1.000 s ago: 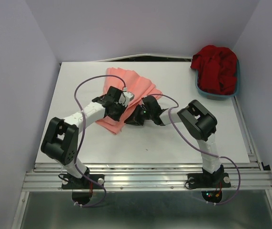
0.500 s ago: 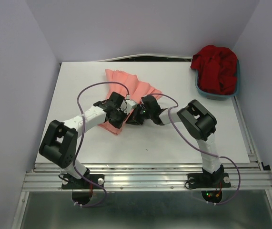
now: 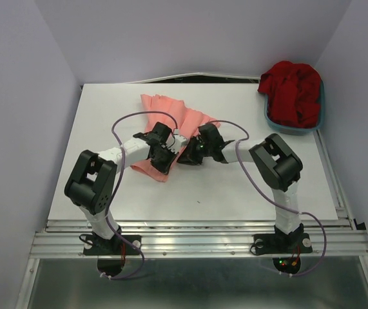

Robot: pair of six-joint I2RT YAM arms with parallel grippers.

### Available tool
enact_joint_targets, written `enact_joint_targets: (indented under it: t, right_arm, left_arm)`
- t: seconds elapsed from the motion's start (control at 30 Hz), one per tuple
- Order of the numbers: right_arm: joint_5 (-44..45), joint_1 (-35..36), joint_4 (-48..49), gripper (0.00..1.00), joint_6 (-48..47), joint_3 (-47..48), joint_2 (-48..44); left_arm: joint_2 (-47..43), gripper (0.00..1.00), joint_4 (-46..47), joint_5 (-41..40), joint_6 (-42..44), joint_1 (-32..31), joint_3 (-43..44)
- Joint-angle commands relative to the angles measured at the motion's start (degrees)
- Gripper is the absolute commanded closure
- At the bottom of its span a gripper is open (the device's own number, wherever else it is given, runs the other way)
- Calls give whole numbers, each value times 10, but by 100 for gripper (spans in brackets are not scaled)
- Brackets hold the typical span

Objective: Fold and stack the skirts
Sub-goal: Fold the skirt

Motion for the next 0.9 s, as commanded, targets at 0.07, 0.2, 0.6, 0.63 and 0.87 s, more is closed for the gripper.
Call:
enact_joint_targets:
  t: [0.07,0.2,0.6,0.63,0.87]
  right_arm:
    - [56,-126,-184,75,-141,-16,-71]
    - [49,-158,-184,67,-203,35,-78]
    - [65,-158,-151,44,-258,299,46]
    - [70,-158,-158,42,-255,313,65]
    - [86,-158,-183,37,-245,395,134]
  left_arm:
    - [36,98,-33,20,8,5,-19]
    - [40,93,-44,37,23,5,-25]
    - [36,87,-48,32,36,5,-23]
    - [36,87,-48,32,36,5,-23]
    - [35,86,-43,28,34,5,-24]
